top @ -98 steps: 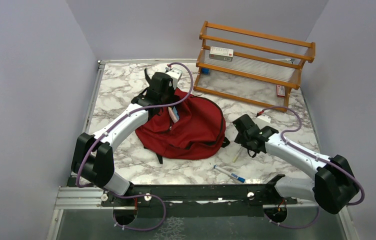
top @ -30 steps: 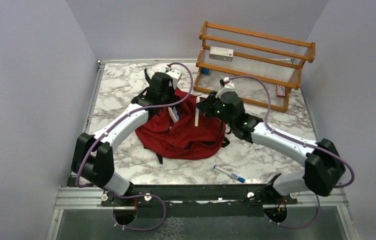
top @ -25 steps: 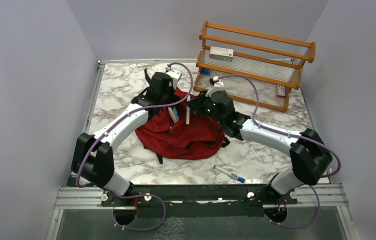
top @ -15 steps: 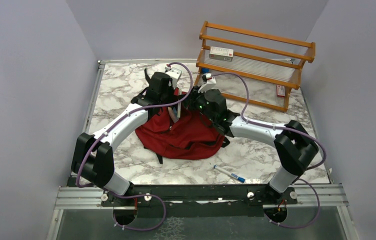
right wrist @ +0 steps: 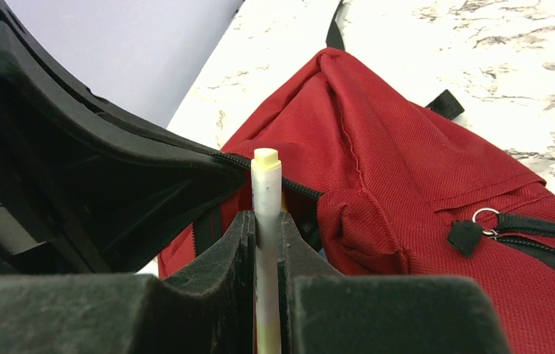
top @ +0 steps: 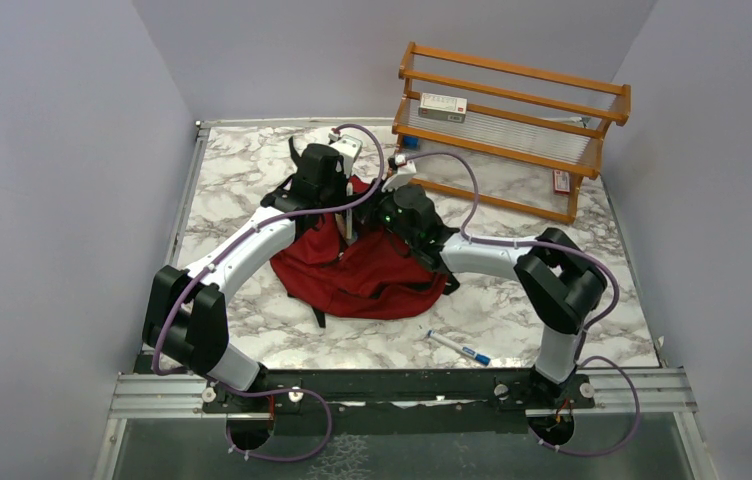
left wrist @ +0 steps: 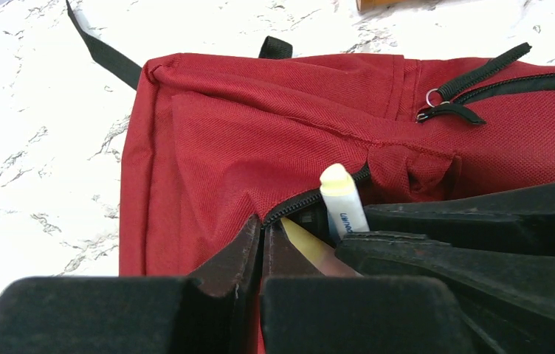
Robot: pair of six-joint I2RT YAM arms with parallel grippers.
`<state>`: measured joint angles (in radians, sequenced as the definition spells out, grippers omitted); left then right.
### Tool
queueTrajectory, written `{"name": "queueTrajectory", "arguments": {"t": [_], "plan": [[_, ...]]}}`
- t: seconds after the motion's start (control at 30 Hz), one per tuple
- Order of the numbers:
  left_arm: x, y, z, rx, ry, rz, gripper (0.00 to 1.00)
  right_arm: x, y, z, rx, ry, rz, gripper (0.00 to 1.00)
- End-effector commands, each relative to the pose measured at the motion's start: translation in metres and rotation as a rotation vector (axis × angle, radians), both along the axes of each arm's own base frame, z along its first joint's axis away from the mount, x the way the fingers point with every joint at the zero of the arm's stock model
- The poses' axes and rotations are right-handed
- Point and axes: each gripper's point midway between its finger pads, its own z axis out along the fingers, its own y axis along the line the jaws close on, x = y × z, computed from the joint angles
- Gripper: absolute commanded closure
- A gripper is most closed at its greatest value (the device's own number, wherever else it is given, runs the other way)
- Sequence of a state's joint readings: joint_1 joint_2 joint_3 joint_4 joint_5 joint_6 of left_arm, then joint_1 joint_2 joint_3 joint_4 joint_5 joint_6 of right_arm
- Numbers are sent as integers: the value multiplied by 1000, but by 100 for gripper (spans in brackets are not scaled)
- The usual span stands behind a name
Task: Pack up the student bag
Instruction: Place the stationery in the student bag.
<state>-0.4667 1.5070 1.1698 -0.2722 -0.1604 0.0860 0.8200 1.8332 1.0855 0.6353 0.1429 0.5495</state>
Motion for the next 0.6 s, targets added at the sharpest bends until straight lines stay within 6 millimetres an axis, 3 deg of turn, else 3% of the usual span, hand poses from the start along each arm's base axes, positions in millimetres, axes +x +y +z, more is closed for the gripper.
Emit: {"name": "queueTrajectory", "arguments": {"t": [0.0,0.13,0.27,0.57], "plan": [[6,5,19,-22,-47,19,100,1,12,1,-6,-42,4,99],[6,6,20,-22,-49,20,100,-8,17,-15,-30,-17,24,96],[6,6,19,-23,-47,21,100,-10,16,-25,-56,19,4,80],[6,7,21,-19,-51,23,100,-13,0,-16,-89,24,-38,62]]}}
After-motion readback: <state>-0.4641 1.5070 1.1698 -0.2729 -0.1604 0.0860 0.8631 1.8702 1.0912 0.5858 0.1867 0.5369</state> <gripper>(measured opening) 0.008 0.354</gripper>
